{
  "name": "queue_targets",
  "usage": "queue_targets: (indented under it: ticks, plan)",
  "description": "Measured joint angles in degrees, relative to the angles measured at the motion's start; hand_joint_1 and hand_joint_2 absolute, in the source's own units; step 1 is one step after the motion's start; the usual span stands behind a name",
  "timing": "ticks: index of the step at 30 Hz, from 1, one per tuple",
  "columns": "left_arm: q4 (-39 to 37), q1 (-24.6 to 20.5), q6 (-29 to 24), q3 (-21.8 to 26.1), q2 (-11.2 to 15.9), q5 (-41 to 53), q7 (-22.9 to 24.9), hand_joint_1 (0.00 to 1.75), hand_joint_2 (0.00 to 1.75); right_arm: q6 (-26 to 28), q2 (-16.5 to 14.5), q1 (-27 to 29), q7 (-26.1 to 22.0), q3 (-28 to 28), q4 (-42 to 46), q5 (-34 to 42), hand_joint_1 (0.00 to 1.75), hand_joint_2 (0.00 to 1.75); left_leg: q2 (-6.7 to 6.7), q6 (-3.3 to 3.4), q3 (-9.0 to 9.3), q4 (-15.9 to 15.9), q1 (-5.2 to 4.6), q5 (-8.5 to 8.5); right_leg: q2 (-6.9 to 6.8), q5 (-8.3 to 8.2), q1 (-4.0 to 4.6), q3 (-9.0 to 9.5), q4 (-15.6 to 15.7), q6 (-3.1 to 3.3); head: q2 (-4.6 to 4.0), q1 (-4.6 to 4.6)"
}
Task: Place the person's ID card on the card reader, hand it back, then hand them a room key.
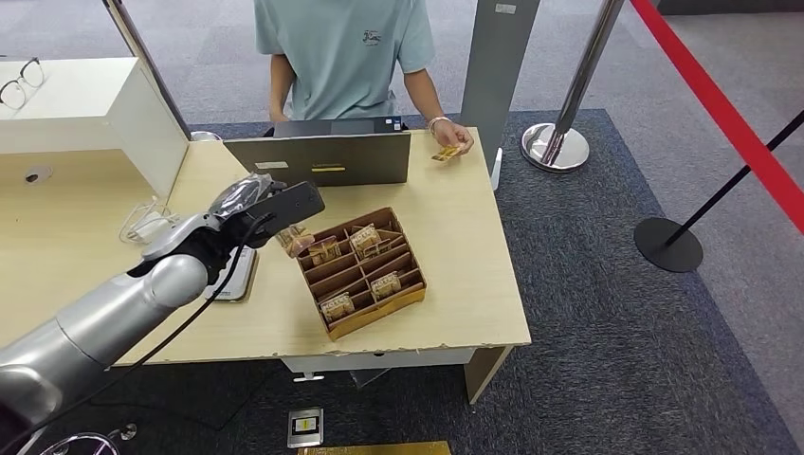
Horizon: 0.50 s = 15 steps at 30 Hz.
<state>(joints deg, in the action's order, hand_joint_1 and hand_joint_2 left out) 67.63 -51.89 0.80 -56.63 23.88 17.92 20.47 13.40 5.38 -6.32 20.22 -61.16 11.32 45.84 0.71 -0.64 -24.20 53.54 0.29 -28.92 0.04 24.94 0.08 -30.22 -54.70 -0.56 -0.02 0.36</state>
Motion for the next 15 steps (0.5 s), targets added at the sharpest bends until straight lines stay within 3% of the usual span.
queue_targets:
  ticks: [15]
  plan:
    - [6.9,1.5,-0.3,3.6,7.7,-1.6,3.9,1.75,1.75,0.6,0.0,0.0,-0.8,0.0,0.0,0.2,0.0,0.0,0.01,0.0,-0.01,0.0,0.0,0.0,0.0,0.0,0.0,0.0,0.0,0.0,0.0,0.01]
